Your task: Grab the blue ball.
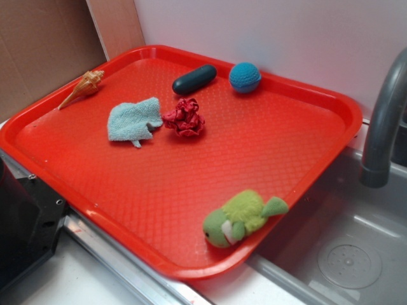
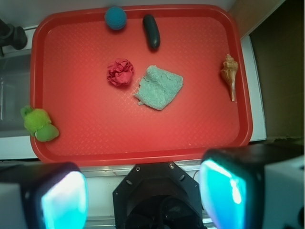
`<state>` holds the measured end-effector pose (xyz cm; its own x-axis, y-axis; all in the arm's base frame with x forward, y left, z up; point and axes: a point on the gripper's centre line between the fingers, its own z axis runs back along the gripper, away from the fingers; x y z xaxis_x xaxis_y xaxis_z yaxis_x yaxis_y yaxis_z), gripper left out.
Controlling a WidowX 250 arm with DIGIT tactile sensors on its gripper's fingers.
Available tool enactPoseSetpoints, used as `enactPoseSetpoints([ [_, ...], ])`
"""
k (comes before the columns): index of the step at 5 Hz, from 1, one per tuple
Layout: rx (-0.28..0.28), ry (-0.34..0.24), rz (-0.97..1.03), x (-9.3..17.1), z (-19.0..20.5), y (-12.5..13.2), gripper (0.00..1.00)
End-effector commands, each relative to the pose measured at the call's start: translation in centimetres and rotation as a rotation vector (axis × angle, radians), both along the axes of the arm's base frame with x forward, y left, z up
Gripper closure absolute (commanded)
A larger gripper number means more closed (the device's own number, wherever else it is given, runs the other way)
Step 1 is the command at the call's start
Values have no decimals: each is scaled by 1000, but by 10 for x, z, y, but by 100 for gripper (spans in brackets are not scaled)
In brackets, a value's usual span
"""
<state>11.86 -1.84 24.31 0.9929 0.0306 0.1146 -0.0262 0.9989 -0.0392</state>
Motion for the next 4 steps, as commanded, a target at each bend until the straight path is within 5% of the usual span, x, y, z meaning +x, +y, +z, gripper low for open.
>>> enactPoseSetpoints([
  [1,0,0,0,0,0,0,0],
  [2,152,23,84,50,-50,18,0],
  [3,198,-56,-21,105,-96,12,0],
  [4,186,-137,-73,132,-127,3,0],
])
